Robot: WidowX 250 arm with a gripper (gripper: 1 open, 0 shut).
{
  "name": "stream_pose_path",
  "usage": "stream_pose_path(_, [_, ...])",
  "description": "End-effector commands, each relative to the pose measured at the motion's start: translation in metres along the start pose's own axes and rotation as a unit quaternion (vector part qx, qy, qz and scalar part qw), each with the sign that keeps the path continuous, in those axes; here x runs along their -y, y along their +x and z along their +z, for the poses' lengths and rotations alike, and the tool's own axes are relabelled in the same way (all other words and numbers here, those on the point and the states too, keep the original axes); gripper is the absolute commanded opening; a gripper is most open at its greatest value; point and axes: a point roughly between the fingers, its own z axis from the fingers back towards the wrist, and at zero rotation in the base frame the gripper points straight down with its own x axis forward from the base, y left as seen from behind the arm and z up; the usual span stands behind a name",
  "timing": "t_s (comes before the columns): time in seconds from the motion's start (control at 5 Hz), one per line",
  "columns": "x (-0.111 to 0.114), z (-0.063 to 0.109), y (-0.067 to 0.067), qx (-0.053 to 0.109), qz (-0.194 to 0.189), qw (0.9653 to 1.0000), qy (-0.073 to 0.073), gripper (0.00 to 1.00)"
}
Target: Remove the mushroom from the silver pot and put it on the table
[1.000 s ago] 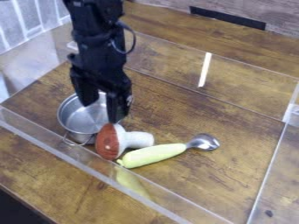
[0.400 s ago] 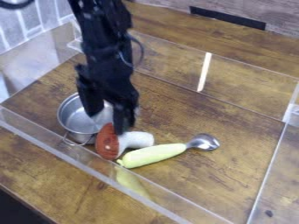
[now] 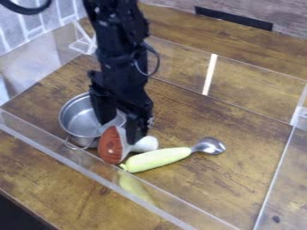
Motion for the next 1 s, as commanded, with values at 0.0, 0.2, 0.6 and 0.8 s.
stream_pose_path(0.0, [-0.008, 0.001, 0.008, 0.008, -0.017, 0.9998, 0.009, 1.0])
stream_pose_path(0.2, [-0.011, -0.01, 0.007, -0.007, -0.032, 0.9994, 0.01, 1.0])
stream_pose_path(0.6, [-0.012, -0.017, 0.015, -0.032, 0.027, 0.9991, 0.012, 0.0])
stream_pose_path(0.8, [-0.012, -0.017, 0.017, -0.039, 0.056, 0.9976, 0.012, 0.0])
